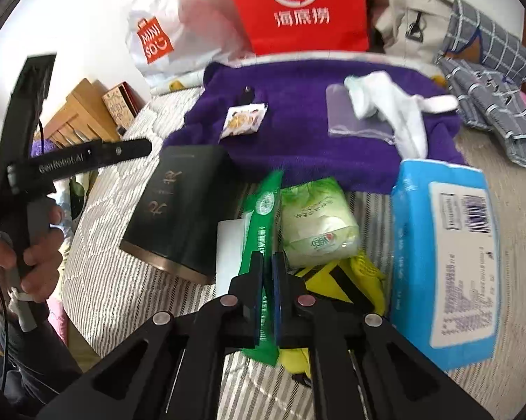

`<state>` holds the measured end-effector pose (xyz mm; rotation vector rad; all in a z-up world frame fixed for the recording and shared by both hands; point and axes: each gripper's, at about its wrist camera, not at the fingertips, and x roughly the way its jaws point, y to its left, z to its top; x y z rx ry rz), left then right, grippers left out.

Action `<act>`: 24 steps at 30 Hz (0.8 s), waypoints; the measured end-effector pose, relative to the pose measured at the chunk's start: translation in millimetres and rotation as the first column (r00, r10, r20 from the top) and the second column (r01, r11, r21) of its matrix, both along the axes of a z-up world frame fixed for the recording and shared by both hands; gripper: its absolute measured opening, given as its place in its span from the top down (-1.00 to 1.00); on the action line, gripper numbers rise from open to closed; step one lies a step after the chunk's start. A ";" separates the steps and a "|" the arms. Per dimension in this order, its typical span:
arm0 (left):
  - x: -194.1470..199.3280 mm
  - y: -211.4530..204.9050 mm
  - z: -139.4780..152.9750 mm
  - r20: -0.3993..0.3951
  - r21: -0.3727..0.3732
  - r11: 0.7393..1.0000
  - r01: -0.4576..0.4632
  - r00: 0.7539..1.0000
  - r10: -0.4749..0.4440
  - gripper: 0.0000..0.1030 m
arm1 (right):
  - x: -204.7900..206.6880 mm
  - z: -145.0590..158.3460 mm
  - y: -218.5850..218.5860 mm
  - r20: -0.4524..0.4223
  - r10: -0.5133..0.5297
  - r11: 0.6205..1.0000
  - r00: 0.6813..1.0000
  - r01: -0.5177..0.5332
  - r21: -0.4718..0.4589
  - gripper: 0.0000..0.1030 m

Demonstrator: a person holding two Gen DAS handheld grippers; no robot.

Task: Organize soft objects
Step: 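Grasp the green wrapped packet in the pile with the right gripper and lift it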

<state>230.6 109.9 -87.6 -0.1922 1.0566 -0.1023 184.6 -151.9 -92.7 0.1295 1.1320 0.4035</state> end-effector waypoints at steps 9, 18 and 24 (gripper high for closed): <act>-42.1 -8.1 7.1 0.016 0.001 1.000 0.006 1.000 -0.006 -0.51 | -49.8 24.5 -37.0 0.031 -0.040 0.998 0.999 0.038 0.051 0.91; -77.3 -35.7 10.5 0.030 0.012 0.999 0.044 0.999 -0.044 -0.51 | -113.1 8.9 -92.5 -0.019 -0.086 0.994 0.996 0.087 0.060 0.91; -91.6 -57.2 -4.3 0.010 0.042 0.997 0.066 0.998 -0.066 -0.51 | -126.3 -22.3 -130.2 -0.033 -0.161 0.986 0.986 0.162 0.031 0.91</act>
